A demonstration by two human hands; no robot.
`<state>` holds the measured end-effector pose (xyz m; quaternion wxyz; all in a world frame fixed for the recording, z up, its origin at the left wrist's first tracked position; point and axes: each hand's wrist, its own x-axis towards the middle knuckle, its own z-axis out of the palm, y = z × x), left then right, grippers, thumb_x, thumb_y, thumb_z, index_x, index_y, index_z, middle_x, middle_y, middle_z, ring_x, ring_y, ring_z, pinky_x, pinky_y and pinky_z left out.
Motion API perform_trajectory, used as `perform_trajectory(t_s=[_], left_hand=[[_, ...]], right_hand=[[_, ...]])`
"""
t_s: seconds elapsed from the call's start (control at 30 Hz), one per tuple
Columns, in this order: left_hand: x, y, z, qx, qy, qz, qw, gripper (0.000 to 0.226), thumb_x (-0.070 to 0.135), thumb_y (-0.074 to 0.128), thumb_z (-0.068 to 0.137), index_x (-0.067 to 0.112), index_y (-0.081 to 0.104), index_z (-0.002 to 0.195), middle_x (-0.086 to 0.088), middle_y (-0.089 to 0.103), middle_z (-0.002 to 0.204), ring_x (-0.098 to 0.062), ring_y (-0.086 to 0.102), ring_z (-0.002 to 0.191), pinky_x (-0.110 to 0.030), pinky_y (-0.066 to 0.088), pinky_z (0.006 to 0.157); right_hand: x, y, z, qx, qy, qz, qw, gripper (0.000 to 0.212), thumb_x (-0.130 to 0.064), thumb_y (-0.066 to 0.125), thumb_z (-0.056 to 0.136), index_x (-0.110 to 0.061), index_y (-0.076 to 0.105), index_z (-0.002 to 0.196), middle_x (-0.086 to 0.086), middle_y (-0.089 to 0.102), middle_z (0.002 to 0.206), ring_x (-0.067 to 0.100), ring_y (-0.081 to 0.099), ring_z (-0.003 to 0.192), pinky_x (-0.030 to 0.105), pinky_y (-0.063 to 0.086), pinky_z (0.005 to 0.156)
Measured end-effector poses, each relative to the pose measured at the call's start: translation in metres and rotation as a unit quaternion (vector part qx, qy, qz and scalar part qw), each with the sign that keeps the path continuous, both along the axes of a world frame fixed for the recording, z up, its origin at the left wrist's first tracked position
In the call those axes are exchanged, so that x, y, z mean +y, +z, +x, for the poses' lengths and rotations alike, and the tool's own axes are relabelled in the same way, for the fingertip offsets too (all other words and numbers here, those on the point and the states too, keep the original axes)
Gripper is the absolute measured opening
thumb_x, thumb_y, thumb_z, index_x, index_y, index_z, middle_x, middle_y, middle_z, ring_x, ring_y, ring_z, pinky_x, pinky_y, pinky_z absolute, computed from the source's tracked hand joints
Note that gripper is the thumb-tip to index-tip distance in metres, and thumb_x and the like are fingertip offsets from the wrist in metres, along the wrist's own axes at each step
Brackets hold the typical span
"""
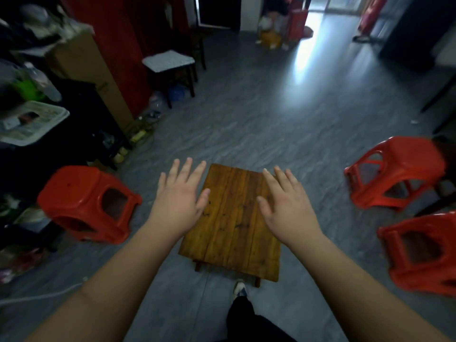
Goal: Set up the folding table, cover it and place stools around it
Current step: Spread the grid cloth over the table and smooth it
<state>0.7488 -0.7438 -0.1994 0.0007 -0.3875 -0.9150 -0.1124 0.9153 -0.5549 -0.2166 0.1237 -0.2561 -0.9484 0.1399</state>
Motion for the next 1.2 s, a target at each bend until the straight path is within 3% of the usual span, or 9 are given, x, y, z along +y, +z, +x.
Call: perform_trajectory(t_s=[0.2, 0.37, 0.77, 0.9, 1.0, 1.2], left_hand=[[0.011, 0.047, 0.052, -0.008, 0.0, 0.013, 1.0, 0.067, 0.055, 0.034, 0.1, 0.035, 0.007, 0.157, -0.002, 0.008, 0.166, -0.025, 0.0, 0.153, -0.051, 0.008, 0.122], [0.066, 0.043, 0.085, -0.014, -0.013, -0.014, 1.0, 0.066, 0.057, 0.031, 0.099, 0.038, 0.003, 0.156, 0.0, 0.006, 0.167, -0.023, -0.003, 0.153, -0.053, 0.009, 0.122], [0.373, 0.048, 0.123, 0.01, -0.017, 0.001, 1.0, 0.068, 0.056, 0.035, 0.098, 0.038, 0.005, 0.156, -0.001, 0.007, 0.167, -0.026, -0.004, 0.153, -0.054, 0.006, 0.122], [0.451, 0.06, 0.125, 0.007, -0.021, 0.006, 1.0, 0.068, 0.056, 0.035, 0.098, 0.039, 0.004, 0.156, 0.001, 0.005, 0.167, -0.024, -0.006, 0.153, -0.054, 0.002, 0.122], [0.491, 0.064, 0.111, 0.003, 0.002, 0.014, 1.0, 0.068, 0.057, 0.034, 0.098, 0.039, 0.003, 0.156, 0.001, 0.005, 0.167, -0.024, -0.006, 0.153, -0.054, 0.002, 0.122], [0.553, 0.058, 0.046, 0.007, 0.042, 0.02, 0.999, 0.068, 0.057, 0.031, 0.098, 0.038, 0.002, 0.157, 0.0, 0.005, 0.167, -0.024, -0.004, 0.153, -0.053, 0.003, 0.122]], right_hand=[[0.01, 0.04, 0.056, 0.006, -0.017, 0.007, 1.0, 0.064, -0.051, 0.039, 0.099, -0.028, 0.022, 0.156, 0.004, 0.021, 0.164, 0.025, 0.011, 0.152, 0.051, 0.018, 0.121], [0.065, 0.044, 0.086, 0.005, -0.036, 0.001, 0.999, 0.065, -0.051, 0.036, 0.099, -0.028, 0.017, 0.157, 0.003, 0.016, 0.165, 0.023, 0.007, 0.153, 0.049, 0.014, 0.122], [0.333, 0.054, 0.134, -0.009, -0.045, 0.008, 0.999, 0.068, -0.053, 0.035, 0.098, -0.031, 0.012, 0.158, 0.001, 0.009, 0.166, 0.021, 0.003, 0.153, 0.047, 0.01, 0.123], [0.42, 0.074, 0.128, -0.012, -0.016, 0.038, 0.999, 0.068, -0.053, 0.037, 0.097, -0.03, 0.014, 0.157, 0.002, 0.012, 0.166, 0.023, 0.005, 0.153, 0.049, 0.012, 0.123], [0.47, 0.083, 0.108, -0.03, 0.011, 0.043, 0.999, 0.068, -0.052, 0.038, 0.1, -0.031, 0.009, 0.158, 0.001, 0.006, 0.167, 0.022, 0.0, 0.153, 0.047, 0.006, 0.123], [0.546, 0.086, 0.027, -0.037, 0.063, 0.071, 0.995, 0.068, -0.053, 0.034, 0.099, -0.031, 0.008, 0.158, 0.002, 0.007, 0.167, 0.023, 0.001, 0.153, 0.051, 0.009, 0.122]])
